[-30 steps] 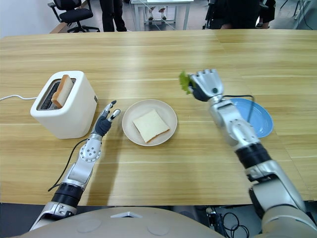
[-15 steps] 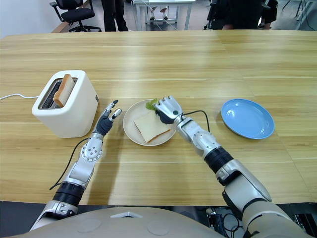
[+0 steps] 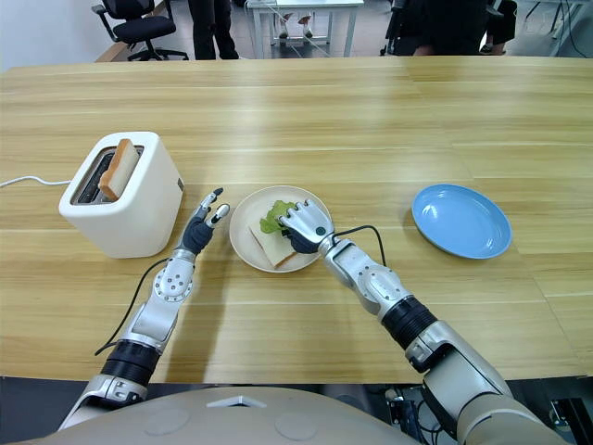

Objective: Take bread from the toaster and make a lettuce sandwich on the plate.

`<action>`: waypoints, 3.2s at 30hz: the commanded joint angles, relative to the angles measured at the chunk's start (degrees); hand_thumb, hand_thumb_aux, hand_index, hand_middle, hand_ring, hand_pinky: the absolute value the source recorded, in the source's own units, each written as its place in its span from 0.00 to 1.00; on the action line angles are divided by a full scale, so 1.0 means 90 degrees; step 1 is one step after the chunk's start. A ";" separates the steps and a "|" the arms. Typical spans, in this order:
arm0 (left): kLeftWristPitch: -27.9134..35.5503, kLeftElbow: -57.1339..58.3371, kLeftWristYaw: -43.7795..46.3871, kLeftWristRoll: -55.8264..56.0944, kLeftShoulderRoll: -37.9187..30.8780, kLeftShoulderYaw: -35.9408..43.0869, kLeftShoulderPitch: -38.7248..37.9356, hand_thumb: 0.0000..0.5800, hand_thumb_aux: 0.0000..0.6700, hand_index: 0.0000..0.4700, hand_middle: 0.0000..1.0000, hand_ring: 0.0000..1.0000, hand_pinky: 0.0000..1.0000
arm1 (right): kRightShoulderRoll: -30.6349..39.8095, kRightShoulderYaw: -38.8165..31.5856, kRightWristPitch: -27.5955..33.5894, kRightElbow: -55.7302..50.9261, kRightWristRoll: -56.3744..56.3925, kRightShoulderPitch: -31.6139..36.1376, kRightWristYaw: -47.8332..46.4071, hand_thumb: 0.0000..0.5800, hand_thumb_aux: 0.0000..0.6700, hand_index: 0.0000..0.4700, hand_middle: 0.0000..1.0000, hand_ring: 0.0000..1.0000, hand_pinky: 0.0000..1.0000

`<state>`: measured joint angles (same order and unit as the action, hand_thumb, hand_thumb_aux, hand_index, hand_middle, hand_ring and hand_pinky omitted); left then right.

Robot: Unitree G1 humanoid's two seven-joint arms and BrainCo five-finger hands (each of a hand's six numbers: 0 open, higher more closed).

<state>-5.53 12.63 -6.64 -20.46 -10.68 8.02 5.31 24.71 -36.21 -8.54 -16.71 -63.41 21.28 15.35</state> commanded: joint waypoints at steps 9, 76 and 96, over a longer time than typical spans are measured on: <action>0.0014 0.0159 -0.0010 -0.0060 -0.0016 0.0056 0.0001 0.00 0.00 0.00 0.00 0.00 0.00 | 0.0142 -0.0007 -0.0167 -0.0002 0.0252 -0.0253 -0.0718 0.00 0.00 0.00 0.00 0.00 0.00; 0.2749 -0.1314 0.1712 -0.2805 -0.3273 -0.1281 0.0240 0.10 0.05 0.05 0.00 0.00 0.00 | -0.0314 0.4674 -0.0487 0.2679 0.5517 -0.2234 -0.1851 0.00 0.00 0.00 0.00 0.00 0.00; 0.2143 -0.1888 0.0555 -0.1993 -0.3077 -0.1793 0.0369 1.00 1.00 0.98 1.00 1.00 1.00 | -0.0288 0.4662 -0.0465 0.2701 0.5333 -0.2293 -0.1822 0.00 0.00 0.00 0.00 0.00 0.00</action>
<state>14.88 -2.01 0.46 -39.54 -38.74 -5.83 8.49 21.96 5.15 -13.18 7.49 -15.14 1.11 -0.97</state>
